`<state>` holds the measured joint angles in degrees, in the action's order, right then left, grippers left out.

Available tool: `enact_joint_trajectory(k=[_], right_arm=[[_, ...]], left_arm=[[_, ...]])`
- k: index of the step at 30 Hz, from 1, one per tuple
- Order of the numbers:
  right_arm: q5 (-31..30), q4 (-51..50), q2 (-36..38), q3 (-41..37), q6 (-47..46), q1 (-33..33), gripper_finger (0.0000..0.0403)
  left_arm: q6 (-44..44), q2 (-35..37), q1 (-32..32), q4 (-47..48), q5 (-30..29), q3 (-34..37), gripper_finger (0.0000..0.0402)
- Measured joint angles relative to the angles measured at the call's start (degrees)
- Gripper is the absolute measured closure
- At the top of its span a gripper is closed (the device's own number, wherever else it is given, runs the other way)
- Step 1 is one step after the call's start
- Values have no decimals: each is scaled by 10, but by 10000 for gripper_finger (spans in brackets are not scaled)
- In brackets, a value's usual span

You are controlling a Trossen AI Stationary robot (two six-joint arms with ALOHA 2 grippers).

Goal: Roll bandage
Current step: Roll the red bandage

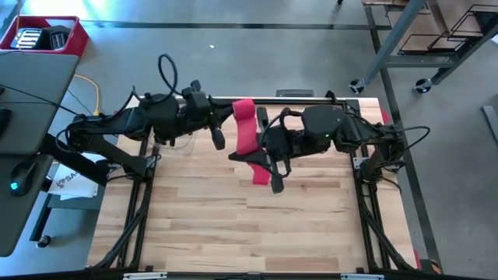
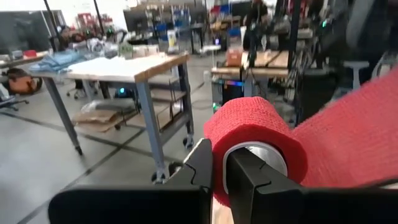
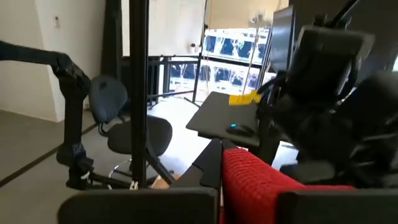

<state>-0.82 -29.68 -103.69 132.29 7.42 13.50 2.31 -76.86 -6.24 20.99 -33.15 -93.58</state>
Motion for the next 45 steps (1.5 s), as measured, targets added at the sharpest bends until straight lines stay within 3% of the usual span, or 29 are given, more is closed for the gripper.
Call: enact_joint_trajectory(k=[10, 18, 27, 34, 39, 45], right_arm=[[-57, 12, 50, 0, -11, -7, 403], [-56, 32, 82, 1, -62, -44, 403], [-52, -2, 90, 0, -131, -88, 403], [-47, -28, 114, 0, -165, -101, 403], [37, -29, 127, 0, -176, -77, 403], [90, -23, 131, 0, -159, -29, 403]], left_arm=[[-14, -6, -2, 31, 32, 0, 387], [-65, -62, -7, 13, 163, 0, 387], [-93, -118, -27, -73, 248, -1, 387], [-93, -115, -41, -66, 217, 0, 387], [-68, -94, -42, -49, 117, 0, 387], [-40, -68, -17, -11, 64, 0, 387]])
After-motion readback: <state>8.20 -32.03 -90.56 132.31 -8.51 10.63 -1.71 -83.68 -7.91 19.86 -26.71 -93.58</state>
